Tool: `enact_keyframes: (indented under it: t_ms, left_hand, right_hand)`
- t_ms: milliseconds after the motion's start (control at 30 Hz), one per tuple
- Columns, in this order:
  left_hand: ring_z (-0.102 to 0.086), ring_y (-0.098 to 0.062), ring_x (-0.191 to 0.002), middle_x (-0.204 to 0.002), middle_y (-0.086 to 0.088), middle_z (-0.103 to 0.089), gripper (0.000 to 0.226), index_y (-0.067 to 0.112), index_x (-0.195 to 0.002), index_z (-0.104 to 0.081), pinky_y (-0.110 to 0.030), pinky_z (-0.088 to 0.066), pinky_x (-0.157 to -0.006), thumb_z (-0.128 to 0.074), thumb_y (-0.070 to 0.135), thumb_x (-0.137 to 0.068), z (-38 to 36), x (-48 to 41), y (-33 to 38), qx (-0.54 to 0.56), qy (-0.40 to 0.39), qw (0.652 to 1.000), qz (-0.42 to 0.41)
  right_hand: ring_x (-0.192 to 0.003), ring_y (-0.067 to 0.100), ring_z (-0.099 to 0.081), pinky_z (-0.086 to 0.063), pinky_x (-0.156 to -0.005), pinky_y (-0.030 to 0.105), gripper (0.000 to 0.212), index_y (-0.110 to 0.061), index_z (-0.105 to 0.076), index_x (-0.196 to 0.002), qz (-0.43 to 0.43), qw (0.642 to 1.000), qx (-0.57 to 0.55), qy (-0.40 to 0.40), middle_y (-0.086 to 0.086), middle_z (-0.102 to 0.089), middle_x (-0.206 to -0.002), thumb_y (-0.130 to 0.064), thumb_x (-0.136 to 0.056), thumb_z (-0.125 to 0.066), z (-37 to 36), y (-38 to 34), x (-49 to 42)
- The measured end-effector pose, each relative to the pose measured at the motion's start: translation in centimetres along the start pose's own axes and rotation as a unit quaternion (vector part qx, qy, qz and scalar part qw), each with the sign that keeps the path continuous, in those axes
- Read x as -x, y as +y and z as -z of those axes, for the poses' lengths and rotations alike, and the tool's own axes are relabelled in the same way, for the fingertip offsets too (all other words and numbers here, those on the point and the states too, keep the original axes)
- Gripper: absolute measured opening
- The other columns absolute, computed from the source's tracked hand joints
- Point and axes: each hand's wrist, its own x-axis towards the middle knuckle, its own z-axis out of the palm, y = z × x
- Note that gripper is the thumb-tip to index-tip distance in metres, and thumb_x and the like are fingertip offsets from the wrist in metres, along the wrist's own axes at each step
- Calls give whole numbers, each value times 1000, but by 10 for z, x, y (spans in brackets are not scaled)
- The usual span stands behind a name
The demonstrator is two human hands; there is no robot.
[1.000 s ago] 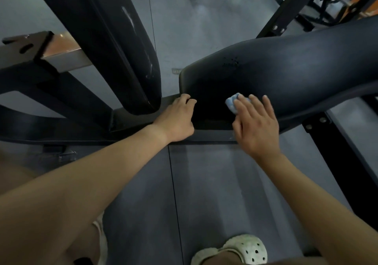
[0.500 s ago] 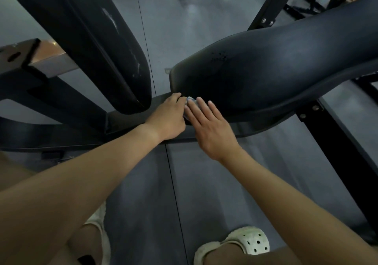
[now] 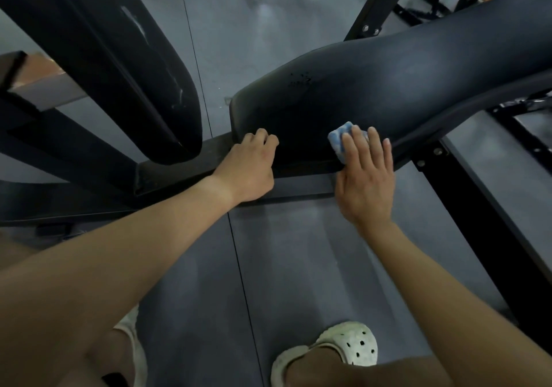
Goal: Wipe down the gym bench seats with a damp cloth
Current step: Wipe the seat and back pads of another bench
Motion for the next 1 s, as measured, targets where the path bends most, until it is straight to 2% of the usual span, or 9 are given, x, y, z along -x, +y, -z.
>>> enact_keyframes:
  t_ms: [100, 233, 367, 500, 667, 767, 867, 933, 1000]
  left_hand:
    - [-49, -26, -119, -134, -8, -47, 51, 12, -142, -47, -47, -51, -98, -57, 8, -92, 2, -3, -2, 22, 5, 1000, 4]
    - [-51, -24, -117, -132, -6, -50, 49, 13, -139, -50, -46, -51, -97, -56, 7, -91, 1, -2, -4, 30, 20, 999, 3]
    - [-52, -20, -112, -127, -3, -51, 44, 16, -133, -52, -43, -52, -94, -57, 8, -90, 0, -2, -9, 37, 35, 999, -2]
    - [-50, -19, -120, -135, -2, -49, 49, 15, -140, -50, -40, -50, -98, -58, 8, -92, 1, -3, -10, 46, 27, 999, 0]
    - [-49, -18, -120, -136, 0, -49, 47, 14, -140, -51, -36, -49, -97, -55, 6, -94, 1, -3, -15, 62, 26, 998, -3]
    - [-49, -17, -121, -136, 1, -49, 46, 14, -140, -51, -33, -48, -96, -55, 6, -94, 0, -4, -18, 65, 32, 997, -4]
    - [-49, -17, -120, -136, 1, -49, 46, 14, -140, -52, -35, -49, -96, -54, 7, -95, -1, -4, -19, 66, 36, 997, -10]
    - [-51, -17, -119, -135, 1, -50, 45, 13, -139, -52, -36, -51, -96, -54, 7, -95, -3, -3, -21, 62, 41, 997, -16]
    - [-51, -17, -118, -134, 1, -50, 44, 13, -138, -53, -37, -52, -95, -53, 8, -95, -5, -2, -22, 56, 46, 997, -18]
  right_hand:
    - [-157, 32, -4, -2, -128, 49, 68, -9, -26, -159, -43, 998, -37, -8, 8, -20, -168, -19, -93, -39, -6, -37, 3]
    - [-157, 33, -1, -7, -127, 52, 72, -7, -21, -161, 50, 996, -40, -60, 10, -15, -170, -23, -94, -42, -15, -63, 5]
    - [-156, 32, -15, -12, -127, 50, 62, -10, -30, -159, 147, 986, -37, -73, 8, -25, -167, -23, -99, -43, -17, -55, -4]
    - [-153, 25, -27, -13, -126, 51, 56, -14, -41, -155, 200, 978, -10, -64, 4, -36, -163, -22, -100, -43, -4, -17, -20]
    - [-148, 30, -38, -16, -125, 55, 52, -10, -54, -144, 138, 990, -34, -6, 6, -48, -155, -21, -93, -51, 5, 15, -21]
    - [-148, 30, -37, -14, -125, 54, 51, -11, -56, -140, 32, 998, -52, 24, 5, -50, -153, -21, -91, -48, 2, 6, -19]
    - [-152, 29, -29, -13, -127, 49, 52, -9, -53, -144, -65, 992, -94, 49, 5, -47, -156, -16, -94, -42, -7, -27, -17]
    - [-154, 29, -23, -10, -128, 47, 54, -8, -47, -149, -68, 992, -101, 32, 7, -41, -160, -18, -97, -38, -12, -43, -14]
    - [-156, 29, -19, -10, -128, 46, 55, -8, -41, -153, -36, 995, -95, 5, 8, -35, -163, -20, -100, -35, -14, -49, -11]
